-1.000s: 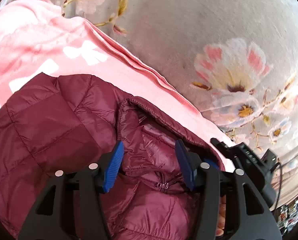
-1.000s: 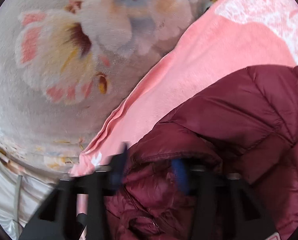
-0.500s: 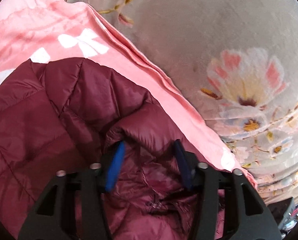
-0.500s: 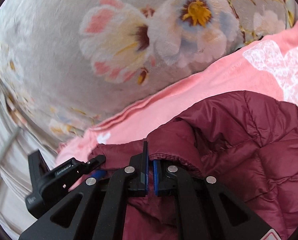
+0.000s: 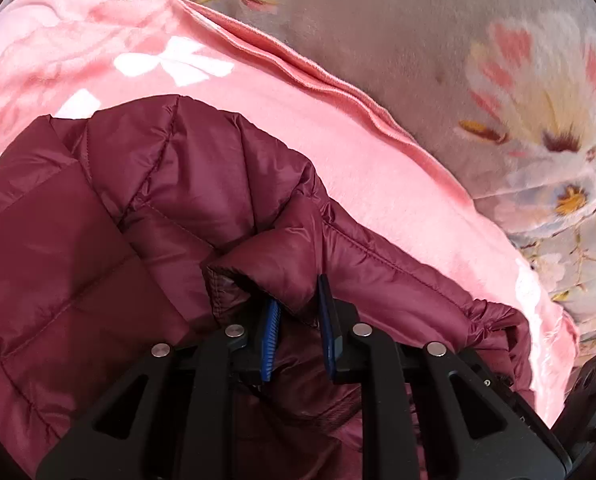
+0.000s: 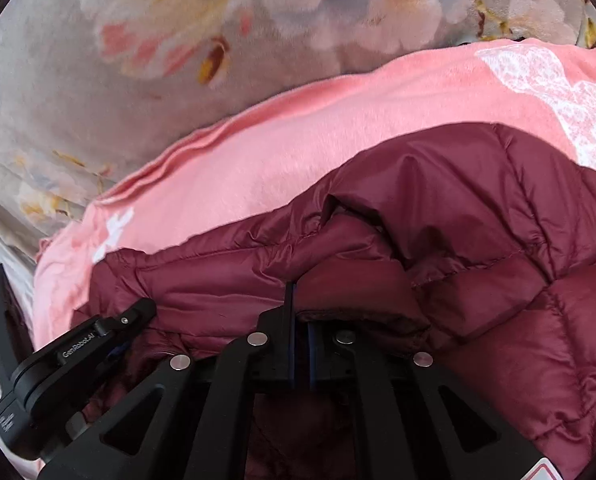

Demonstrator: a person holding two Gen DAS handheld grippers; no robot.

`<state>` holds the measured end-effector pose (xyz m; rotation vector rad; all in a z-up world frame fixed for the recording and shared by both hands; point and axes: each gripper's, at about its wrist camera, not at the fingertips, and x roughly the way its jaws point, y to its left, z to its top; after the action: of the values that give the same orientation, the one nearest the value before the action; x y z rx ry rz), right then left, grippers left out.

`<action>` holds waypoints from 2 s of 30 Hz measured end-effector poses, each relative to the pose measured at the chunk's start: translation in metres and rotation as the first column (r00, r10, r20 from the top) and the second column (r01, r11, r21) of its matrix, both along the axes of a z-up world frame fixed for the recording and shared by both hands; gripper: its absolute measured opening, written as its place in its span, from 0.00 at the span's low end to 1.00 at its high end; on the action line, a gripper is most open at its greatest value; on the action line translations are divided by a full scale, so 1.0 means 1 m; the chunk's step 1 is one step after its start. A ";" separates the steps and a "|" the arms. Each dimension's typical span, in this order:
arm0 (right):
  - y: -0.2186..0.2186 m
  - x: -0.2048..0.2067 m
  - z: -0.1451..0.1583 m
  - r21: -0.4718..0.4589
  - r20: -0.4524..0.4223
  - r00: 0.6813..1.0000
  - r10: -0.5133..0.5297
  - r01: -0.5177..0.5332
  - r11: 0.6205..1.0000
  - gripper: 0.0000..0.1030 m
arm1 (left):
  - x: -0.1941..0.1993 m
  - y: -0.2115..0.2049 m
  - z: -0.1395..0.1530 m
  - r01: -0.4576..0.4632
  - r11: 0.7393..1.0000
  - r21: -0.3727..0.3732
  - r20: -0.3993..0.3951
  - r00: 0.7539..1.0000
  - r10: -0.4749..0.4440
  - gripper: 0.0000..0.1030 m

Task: Fold large clothes
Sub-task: 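Close both grippers on the hood edge and hold it, then open both grippers and lift them off the folded jacket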

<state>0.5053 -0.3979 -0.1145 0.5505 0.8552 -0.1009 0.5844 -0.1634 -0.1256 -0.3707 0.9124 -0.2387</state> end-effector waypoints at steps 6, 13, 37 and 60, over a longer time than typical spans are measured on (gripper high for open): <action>0.007 -0.002 -0.001 -0.050 -0.016 1.000 0.011 -0.012 0.999 0.05 | -0.001 -0.003 -0.004 0.002 0.999 0.034 0.022 1.000 -0.003 0.18; 0.020 -0.065 0.051 -0.169 0.171 0.985 0.002 0.028 0.985 0.13 | 0.000 0.000 -0.007 0.003 1.000 0.023 0.030 1.000 -0.004 0.18; 0.012 0.004 0.001 -0.249 -0.080 0.997 -0.021 0.000 0.968 0.03 | 0.000 -0.008 -0.007 0.002 0.996 0.094 0.038 0.999 -0.006 0.19; 0.007 -0.206 0.102 -0.058 0.198 0.979 -0.041 0.053 0.997 0.41 | -0.138 0.075 0.072 0.085 0.989 0.120 0.174 0.979 -0.105 0.65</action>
<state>0.2992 -0.3905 -0.0127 0.5125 0.6445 -0.1141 0.4460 -0.0883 -0.0534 -0.1979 0.7618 -0.3031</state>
